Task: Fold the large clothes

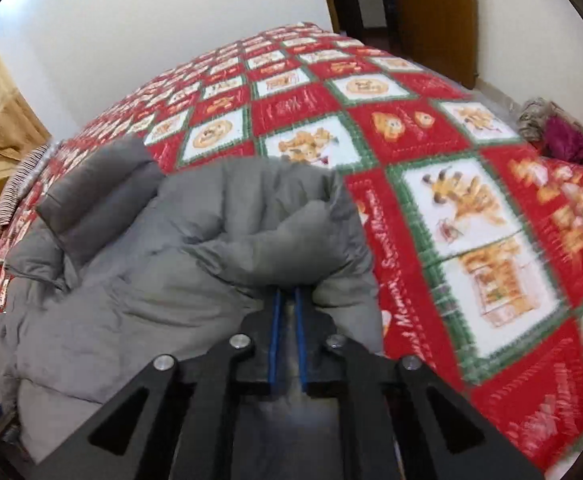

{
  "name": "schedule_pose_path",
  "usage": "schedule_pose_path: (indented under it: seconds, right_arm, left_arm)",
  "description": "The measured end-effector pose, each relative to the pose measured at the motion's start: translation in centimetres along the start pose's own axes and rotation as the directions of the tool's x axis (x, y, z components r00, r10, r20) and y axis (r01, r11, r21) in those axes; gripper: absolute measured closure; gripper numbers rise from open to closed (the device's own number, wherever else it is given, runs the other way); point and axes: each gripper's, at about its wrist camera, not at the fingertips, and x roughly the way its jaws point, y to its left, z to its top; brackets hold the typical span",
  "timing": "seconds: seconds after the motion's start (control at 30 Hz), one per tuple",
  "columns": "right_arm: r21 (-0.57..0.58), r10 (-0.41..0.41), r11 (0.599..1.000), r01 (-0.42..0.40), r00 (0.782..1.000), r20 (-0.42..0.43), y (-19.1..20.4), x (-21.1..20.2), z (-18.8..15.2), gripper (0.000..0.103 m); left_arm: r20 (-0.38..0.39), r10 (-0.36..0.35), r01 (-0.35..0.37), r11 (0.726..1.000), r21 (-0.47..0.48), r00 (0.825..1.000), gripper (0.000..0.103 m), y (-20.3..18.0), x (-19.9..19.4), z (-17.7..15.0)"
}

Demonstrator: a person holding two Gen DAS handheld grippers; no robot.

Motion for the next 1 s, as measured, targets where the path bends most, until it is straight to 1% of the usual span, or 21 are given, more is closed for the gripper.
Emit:
schedule_pose_path:
  seconds: [0.07,0.13,0.17,0.2,0.23,0.27,0.3,0.37,0.4,0.43,0.47,0.5,0.57,0.6,0.67,0.73,0.8,0.83,0.87,0.93,1.0]
  right_arm:
    - [0.010,0.016,1.000,-0.017,1.000,0.020,-0.3,-0.2,-0.1,0.095]
    - [0.013,0.009,1.000,-0.009,1.000,0.013,-0.4,-0.3,0.1,0.095]
    - [0.014,0.001,1.000,-0.001,1.000,0.007,-0.3,-0.8,0.3,0.094]
    - [0.017,-0.001,1.000,0.001,1.000,0.010,-0.1,-1.5,0.2,0.089]
    - [0.018,0.013,1.000,-0.014,0.999,0.038,0.1,-2.9,0.1,0.084]
    - [0.012,0.029,0.999,-0.030,0.997,0.073,0.5,-4.2,-0.3,0.084]
    - [-0.008,0.051,0.999,-0.051,0.993,0.105,1.0,-5.8,-0.8,0.081]
    - [-0.061,0.081,0.995,-0.073,0.986,0.143,2.3,-8.4,-2.3,0.058]
    - [-0.086,0.095,0.993,-0.083,0.983,0.155,3.0,-9.5,-3.1,0.036]
    - [-0.110,0.115,0.989,-0.099,0.981,0.157,3.6,-10.1,-3.9,0.026]
    - [-0.143,0.142,0.982,-0.120,0.978,0.150,4.3,-10.5,-4.7,0.025]
    - [-0.178,0.156,0.975,-0.130,0.978,0.141,5.0,-10.4,-5.2,0.026]
    - [-0.268,0.150,0.957,-0.113,0.981,0.121,6.6,-9.6,-6.4,0.026]
    - [-0.298,0.134,0.950,-0.097,0.985,0.108,7.2,-8.8,-6.8,0.026]
    - [-0.334,0.096,0.940,-0.071,0.994,0.061,7.8,-6.8,-7.9,0.026]
    - [-0.324,0.065,0.944,-0.057,0.998,0.016,7.5,-4.8,-8.6,0.026]
    - [-0.308,0.071,0.949,-0.069,0.997,-0.006,7.2,-4.3,-8.3,0.026]
    - [-0.305,0.076,0.949,-0.075,0.997,-0.009,7.1,-4.1,-8.2,0.025]
    - [-0.302,0.081,0.950,-0.080,0.997,-0.009,7.0,-4.1,-8.2,0.025]
    - [-0.297,0.088,0.951,-0.086,0.996,-0.007,6.9,-4.0,-8.0,0.025]
    - [-0.296,0.089,0.951,-0.087,0.996,-0.005,6.9,-4.0,-8.1,0.025]
  left_arm:
    - [0.001,-0.005,0.005,1.000,-0.005,1.000,0.001,0.2,0.0,0.1]
    - [0.004,-0.024,0.024,1.000,-0.018,1.000,0.001,0.5,-0.2,0.1]
    - [0.002,-0.061,0.061,0.998,-0.025,0.998,0.001,1.1,-0.9,0.3]
    - [0.005,-0.079,0.080,0.996,-0.036,0.997,0.001,1.7,-1.4,0.5]
    - [0.039,-0.095,0.097,0.993,-0.071,0.995,0.001,3.0,-2.7,0.7]
    - [0.085,-0.101,0.110,0.987,-0.115,0.991,0.001,4.4,-4.0,0.9]
    - [0.142,-0.102,0.128,0.975,-0.183,0.985,0.001,7.0,-5.8,1.1]
    - [0.192,-0.081,0.134,0.951,-0.278,0.978,0.001,11.0,-7.7,1.2]
    - [0.193,-0.032,0.098,0.932,-0.348,0.981,0.001,13.9,-8.4,1.1]
    - [0.175,0.023,0.051,0.912,-0.408,0.984,0.001,16.2,-8.6,0.9]
    - [0.160,0.063,0.017,0.890,-0.456,0.985,0.001,18.1,-8.7,0.7]
    - [0.145,0.105,-0.017,0.858,-0.513,0.984,0.001,20.5,-8.6,0.3]
    - [0.092,0.175,-0.085,0.791,-0.605,0.980,0.001,24.1,-8.1,-0.4]
    - [0.052,0.200,-0.118,0.747,-0.654,0.978,0.001,25.9,-7.5,-0.9]
    - [0.005,0.194,-0.134,0.697,-0.704,0.981,0.001,28.1,-6.1,-1.2]
    - [-0.035,0.155,-0.127,0.638,-0.760,0.987,0.001,30.4,-4.1,-1.3]
    - [-0.039,0.141,-0.117,0.600,-0.791,0.989,0.001,31.3,-2.9,-1.3]
    - [-0.031,0.157,-0.119,0.593,-0.796,0.987,0.001,31.4,-2.8,-1.2]
    - [-0.018,0.173,-0.118,0.593,-0.796,0.985,0.001,31.3,-2.7,-0.8]
    - [0.010,0.158,-0.087,0.595,-0.799,0.987,0.001,31.2,-2.1,-0.2]
    - [0.022,0.164,-0.077,0.575,-0.814,0.986,0.001,31.3,-1.5,-0.1]
